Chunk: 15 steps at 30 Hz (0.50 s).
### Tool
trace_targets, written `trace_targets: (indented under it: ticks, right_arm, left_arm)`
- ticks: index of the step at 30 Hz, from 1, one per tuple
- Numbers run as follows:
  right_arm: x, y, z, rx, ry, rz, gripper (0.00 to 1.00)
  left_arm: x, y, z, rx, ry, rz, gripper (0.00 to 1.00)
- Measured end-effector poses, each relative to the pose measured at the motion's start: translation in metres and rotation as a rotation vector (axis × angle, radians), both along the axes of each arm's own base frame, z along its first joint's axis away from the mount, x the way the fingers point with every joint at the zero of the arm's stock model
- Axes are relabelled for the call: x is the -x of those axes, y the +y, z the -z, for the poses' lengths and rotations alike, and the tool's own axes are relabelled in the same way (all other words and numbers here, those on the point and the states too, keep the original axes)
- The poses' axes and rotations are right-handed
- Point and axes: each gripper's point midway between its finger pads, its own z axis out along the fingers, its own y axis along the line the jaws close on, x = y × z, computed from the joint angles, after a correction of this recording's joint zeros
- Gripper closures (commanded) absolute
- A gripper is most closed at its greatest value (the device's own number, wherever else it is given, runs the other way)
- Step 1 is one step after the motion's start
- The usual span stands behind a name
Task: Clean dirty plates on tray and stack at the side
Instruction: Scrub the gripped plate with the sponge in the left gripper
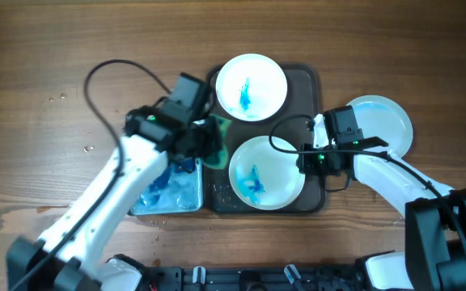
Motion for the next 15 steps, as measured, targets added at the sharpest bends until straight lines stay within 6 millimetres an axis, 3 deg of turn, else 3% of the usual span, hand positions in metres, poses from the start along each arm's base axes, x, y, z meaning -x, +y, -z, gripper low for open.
trace_targets:
  ticks: [6, 15]
  right_arm:
    - [0.002, 0.0, 0.001, -0.006, 0.013, 0.037, 0.96]
    - [0.003, -0.001, 0.001, -0.001, 0.02, 0.05, 0.96]
  left_arm:
    - [-0.001, -0.046, 0.039, 0.022, 0.067, 0.05, 0.96]
    - [0.006, -0.108, 0.123, 0.021, 0.157, 0.125, 0.96]
